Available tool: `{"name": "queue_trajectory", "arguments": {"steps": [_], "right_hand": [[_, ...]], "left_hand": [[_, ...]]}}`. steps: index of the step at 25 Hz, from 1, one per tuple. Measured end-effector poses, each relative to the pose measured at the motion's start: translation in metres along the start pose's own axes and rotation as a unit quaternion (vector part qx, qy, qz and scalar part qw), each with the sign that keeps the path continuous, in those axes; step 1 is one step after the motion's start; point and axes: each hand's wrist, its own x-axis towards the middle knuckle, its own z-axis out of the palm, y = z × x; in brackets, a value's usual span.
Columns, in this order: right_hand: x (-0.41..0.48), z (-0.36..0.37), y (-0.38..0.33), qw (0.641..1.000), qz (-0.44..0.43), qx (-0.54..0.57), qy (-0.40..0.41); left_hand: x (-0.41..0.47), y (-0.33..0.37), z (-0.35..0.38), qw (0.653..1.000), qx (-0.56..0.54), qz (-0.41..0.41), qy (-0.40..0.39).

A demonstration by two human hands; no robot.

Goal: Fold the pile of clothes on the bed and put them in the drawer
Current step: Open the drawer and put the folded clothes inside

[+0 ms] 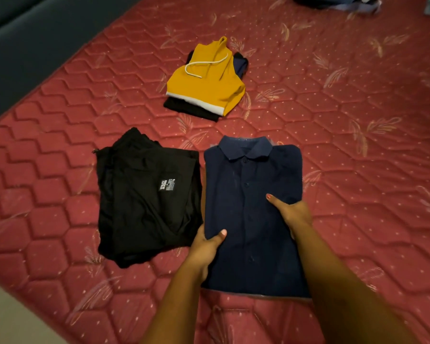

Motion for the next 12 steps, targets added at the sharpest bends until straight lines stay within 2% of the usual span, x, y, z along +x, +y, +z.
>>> {"name": "queue_trajectory", "arguments": {"steps": [2,5,8,12], "right_hand": [[-0.018,0.001,-0.001,0.993,0.002,0.108,-0.045],[-0.041,0.003,0.013,0.971,0.005,0.203,-0.128],[-0.062,0.015,0.030,0.945,0.043,0.288,-0.147],[-0.100,0.029,0.043,0.900,0.065,0.381,-0.202]], "left_hand": [[-0.009,-0.003,-0.008,1.000,-0.019,-0.015,-0.018],[-0.026,-0.014,-0.022,0.997,-0.044,-0.045,-0.038],[-0.045,-0.017,-0.039,0.994,-0.061,-0.069,-0.056],[-0.083,-0.007,-0.070,0.994,-0.080,-0.016,-0.072]]}}
